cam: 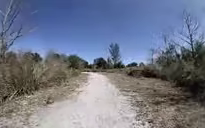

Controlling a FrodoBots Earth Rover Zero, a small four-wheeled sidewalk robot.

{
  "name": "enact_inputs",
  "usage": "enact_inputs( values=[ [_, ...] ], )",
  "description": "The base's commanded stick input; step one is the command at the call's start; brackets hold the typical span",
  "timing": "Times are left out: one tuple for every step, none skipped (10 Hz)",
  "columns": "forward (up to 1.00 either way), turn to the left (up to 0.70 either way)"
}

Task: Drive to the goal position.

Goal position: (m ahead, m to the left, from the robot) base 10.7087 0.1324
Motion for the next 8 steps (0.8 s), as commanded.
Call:
enact_inputs(
  values=[
    [0.7, 0.0],
    [0.7, 0.0],
    [0.7, 0.0],
    [0.7, 0.0],
    [0.7, 0.0],
    [0.7, 0.0],
    [0.7, 0.0],
    [0.7, 0.0]
  ],
)
